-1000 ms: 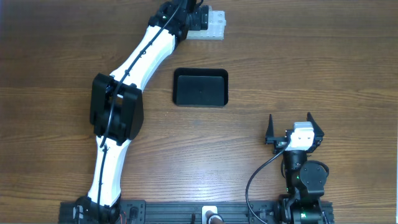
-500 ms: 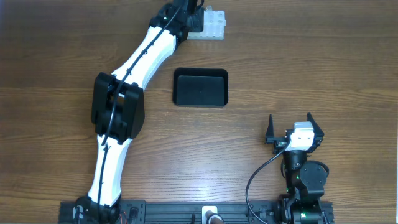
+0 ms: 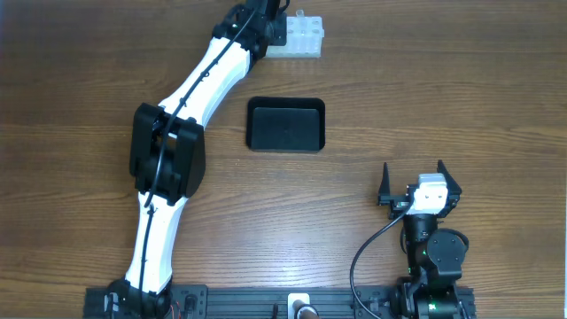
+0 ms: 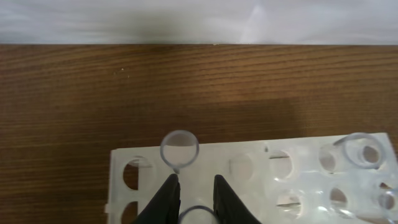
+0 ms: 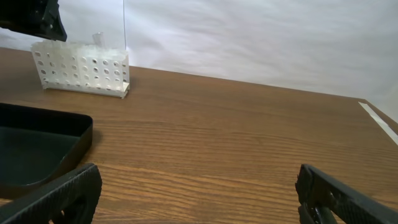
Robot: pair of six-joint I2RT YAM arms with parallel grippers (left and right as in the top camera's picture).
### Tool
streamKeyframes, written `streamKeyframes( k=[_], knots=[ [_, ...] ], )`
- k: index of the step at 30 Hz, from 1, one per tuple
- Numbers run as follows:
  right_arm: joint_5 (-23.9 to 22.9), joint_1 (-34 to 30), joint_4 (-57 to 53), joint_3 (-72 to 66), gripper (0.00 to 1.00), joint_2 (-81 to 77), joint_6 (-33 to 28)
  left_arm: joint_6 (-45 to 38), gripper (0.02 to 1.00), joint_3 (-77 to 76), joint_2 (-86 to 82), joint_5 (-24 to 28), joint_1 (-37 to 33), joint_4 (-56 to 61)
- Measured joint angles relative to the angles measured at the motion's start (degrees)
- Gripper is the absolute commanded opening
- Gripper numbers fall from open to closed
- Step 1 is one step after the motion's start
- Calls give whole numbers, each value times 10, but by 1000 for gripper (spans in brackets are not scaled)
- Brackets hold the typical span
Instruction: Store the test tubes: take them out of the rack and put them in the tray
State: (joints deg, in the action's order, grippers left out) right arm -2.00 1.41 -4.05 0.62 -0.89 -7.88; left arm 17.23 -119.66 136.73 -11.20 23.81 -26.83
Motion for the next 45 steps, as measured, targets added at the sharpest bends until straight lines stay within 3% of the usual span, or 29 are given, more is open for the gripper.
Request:
streamKeyframes(
  k=[24, 36, 45],
  knots=[
    [0, 0, 0, 0, 991, 0, 0, -1, 36, -15, 0, 0, 0, -12],
    [0, 0, 0, 0, 993, 0, 0, -1, 40, -17, -27, 0, 0, -16],
    [0, 0, 0, 0, 991, 0, 0, -1, 38, -20, -110, 2, 1, -99]
  ],
)
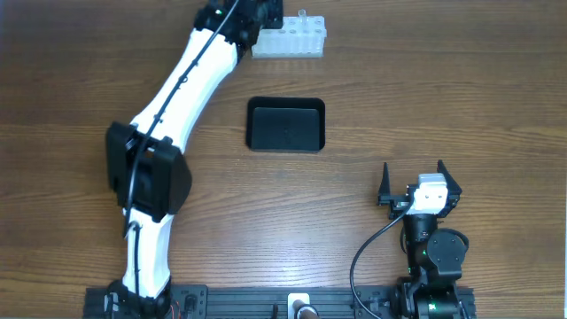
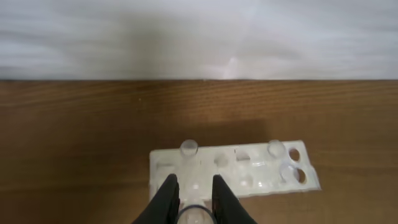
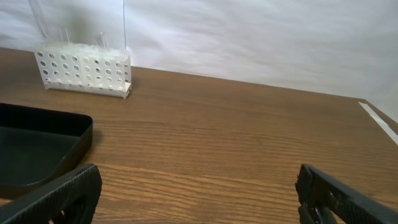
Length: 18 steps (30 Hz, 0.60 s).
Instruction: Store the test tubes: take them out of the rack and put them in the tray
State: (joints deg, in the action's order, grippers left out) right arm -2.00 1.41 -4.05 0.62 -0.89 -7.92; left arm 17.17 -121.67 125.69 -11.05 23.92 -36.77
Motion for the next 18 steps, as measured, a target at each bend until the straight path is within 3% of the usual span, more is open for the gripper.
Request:
streamKeyframes(
  k=[18],
  knots=[
    [0, 0, 0, 0, 993, 0, 1, 37, 38, -3, -62, 125, 29, -358]
  ],
)
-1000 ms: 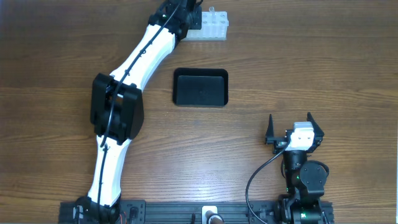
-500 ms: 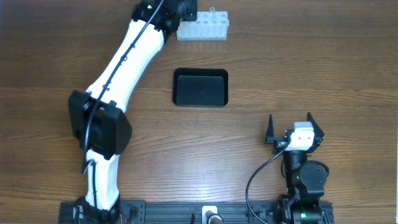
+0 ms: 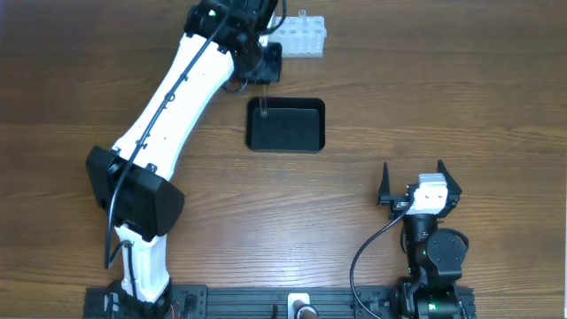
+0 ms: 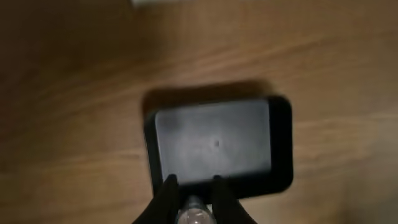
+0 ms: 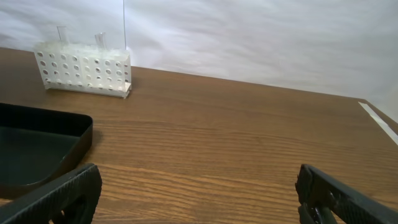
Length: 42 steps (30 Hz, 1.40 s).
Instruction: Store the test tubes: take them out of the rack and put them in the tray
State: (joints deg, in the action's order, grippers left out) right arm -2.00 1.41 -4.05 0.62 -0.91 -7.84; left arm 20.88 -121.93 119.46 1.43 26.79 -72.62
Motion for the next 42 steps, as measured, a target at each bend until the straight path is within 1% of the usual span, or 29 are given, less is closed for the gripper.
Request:
streamKeyframes(
  k=[3, 12, 23, 32, 42],
  knots=[
    [0, 0, 0, 0, 991, 0, -1, 0, 38, 3, 0, 8, 0, -18],
    [0, 0, 0, 0, 991, 0, -1, 11, 38, 31, 14, 44, 0, -18],
    [0, 0, 0, 0, 993, 0, 0, 13, 38, 34, 80, 49, -5, -12],
    [0, 0, 0, 0, 991, 0, -1, 13, 38, 34, 103, 53, -15, 14],
    [0, 0, 0, 0, 993, 0, 0, 13, 40, 34, 121, 53, -19, 15]
  ],
)
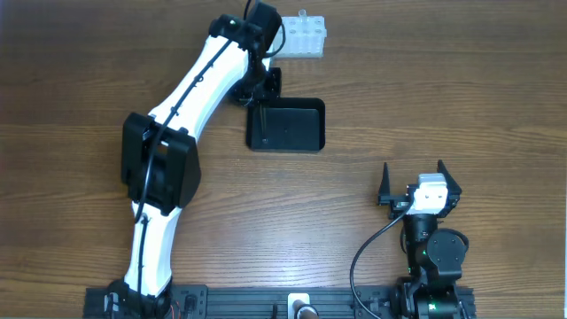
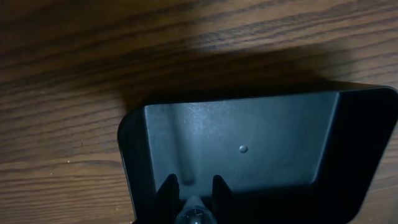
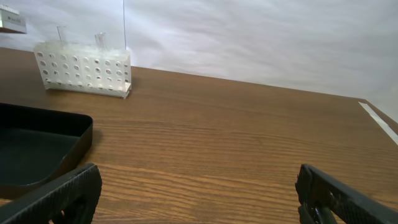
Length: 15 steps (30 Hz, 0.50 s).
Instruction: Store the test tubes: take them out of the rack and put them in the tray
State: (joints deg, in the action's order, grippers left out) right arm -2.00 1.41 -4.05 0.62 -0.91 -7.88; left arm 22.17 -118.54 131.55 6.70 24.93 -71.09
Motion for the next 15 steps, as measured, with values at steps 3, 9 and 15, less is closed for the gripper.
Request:
streamKeyframes(
  k=[3, 9, 15],
  knots=[
    [0, 0, 0, 0, 991, 0, 0, 0, 47, 0, 11, 0, 0, 0],
    [0, 0, 0, 0, 991, 0, 0, 0, 38, 2, 28, 0, 0, 7],
    [0, 0, 0, 0, 991, 0, 0, 0, 38, 2, 31, 0, 0, 23]
  ],
)
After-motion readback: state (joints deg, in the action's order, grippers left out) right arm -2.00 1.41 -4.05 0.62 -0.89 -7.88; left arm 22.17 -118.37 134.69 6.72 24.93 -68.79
